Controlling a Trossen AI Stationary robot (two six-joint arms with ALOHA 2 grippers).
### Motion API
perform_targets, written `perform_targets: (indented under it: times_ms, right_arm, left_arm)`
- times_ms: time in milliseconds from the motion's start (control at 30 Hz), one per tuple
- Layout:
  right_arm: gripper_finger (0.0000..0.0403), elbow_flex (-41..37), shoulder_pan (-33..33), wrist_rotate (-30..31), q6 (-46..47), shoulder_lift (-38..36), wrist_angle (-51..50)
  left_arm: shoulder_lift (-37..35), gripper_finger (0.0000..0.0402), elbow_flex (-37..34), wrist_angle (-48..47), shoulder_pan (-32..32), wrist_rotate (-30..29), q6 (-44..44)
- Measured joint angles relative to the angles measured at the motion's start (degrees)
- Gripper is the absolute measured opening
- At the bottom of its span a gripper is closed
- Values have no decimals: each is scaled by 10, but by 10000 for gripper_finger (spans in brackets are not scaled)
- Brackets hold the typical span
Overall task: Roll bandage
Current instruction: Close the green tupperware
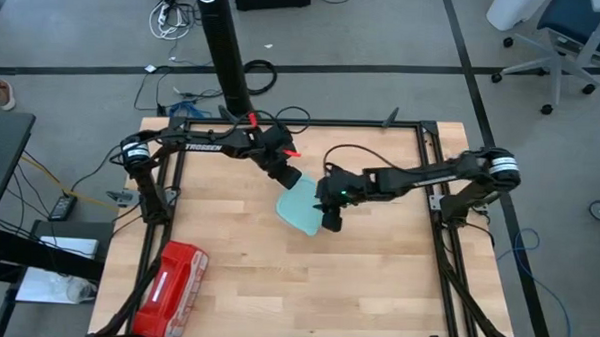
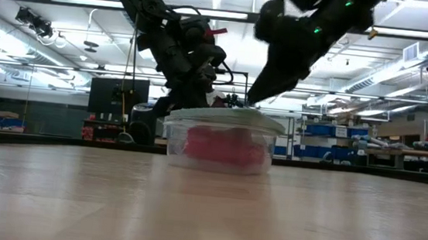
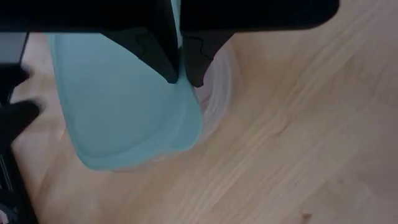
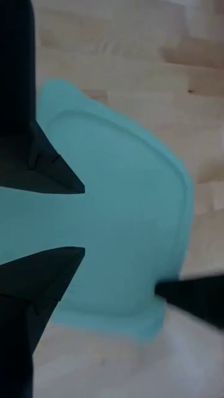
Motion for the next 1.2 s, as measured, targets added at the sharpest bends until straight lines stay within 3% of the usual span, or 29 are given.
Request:
perform_targets:
  times_ms: [200,400,533,667,833,1200]
  right_arm:
    - [148,42,-10,-15,-20,82,-12]
    - [148,46,-13,-29,-9,105,-14]
    - [148,46,-12,-32,-3,105,-22]
    - [148,45,-13,-39,-1,105,-28]
    - [148,45,-13,-40,1,105,-30]
    - [148,42,-12,-51,7,99,-24]
  left_arm:
    - [0,4,0,4,0,-2,3]
    - [0,10,0,-6,0,30,66]
    - [0,44,0,-9,-9,15,126]
    - [0,104,0,-6,-18,-14,136]
    - [0,163,15,-35,-13,-3,154]
    - [-6,177,69,-179,-3,-19,220]
